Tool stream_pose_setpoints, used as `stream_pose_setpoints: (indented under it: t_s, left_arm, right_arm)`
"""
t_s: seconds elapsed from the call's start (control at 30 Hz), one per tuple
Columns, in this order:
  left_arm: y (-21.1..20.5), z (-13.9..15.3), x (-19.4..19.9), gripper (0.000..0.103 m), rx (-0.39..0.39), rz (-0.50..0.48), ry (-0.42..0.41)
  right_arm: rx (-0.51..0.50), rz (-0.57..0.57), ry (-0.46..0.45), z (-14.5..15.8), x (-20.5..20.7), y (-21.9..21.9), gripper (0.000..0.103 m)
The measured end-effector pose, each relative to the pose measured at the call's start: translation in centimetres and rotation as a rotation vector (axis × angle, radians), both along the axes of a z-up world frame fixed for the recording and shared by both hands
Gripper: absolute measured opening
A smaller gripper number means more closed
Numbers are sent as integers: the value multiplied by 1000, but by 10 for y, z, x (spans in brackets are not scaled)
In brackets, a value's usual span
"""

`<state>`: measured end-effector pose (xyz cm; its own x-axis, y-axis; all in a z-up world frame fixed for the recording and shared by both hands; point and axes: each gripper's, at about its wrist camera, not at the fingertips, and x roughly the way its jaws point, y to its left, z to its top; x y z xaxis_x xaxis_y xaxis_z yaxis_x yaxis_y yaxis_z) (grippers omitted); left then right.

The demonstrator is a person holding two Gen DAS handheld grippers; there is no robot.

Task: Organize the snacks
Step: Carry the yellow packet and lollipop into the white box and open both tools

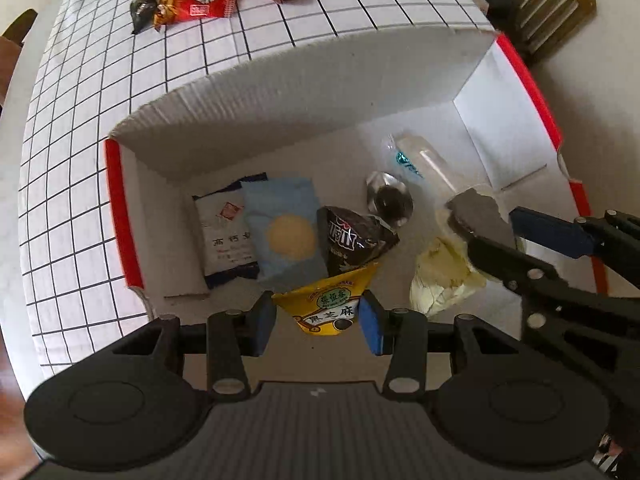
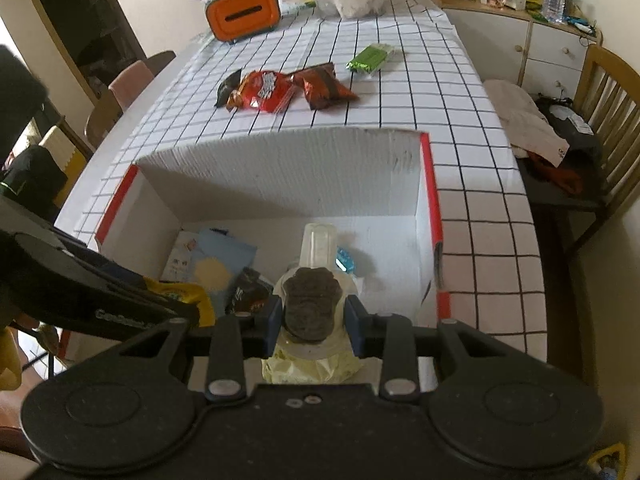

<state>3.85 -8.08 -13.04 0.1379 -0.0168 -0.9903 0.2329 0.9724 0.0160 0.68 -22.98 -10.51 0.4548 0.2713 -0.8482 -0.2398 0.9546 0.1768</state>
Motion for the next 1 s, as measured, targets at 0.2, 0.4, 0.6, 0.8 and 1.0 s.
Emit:
stream_pose_setpoints:
  t_s: [0.2, 0.4, 0.6, 0.8, 1.0]
  left_arm:
    - [-6, -14, 4, 44, 31, -27, 53]
    - [-8, -21, 8, 44, 52, -32, 83]
    - [-6, -18, 9, 44, 40, -29, 74]
    - [0, -2, 8, 54, 8, -21, 36]
    - [14, 15, 8, 57, -27, -11, 0]
  right_arm:
    - [-10, 3, 31, -11, 4, 4, 32]
    - [-13, 3, 55, -15, 8, 6, 32]
    - [-13, -4, 65, -13, 12, 7, 33]
    - [0, -9, 54, -1, 14, 6, 33]
    - [26, -10, 39, 17, 12, 4, 35]
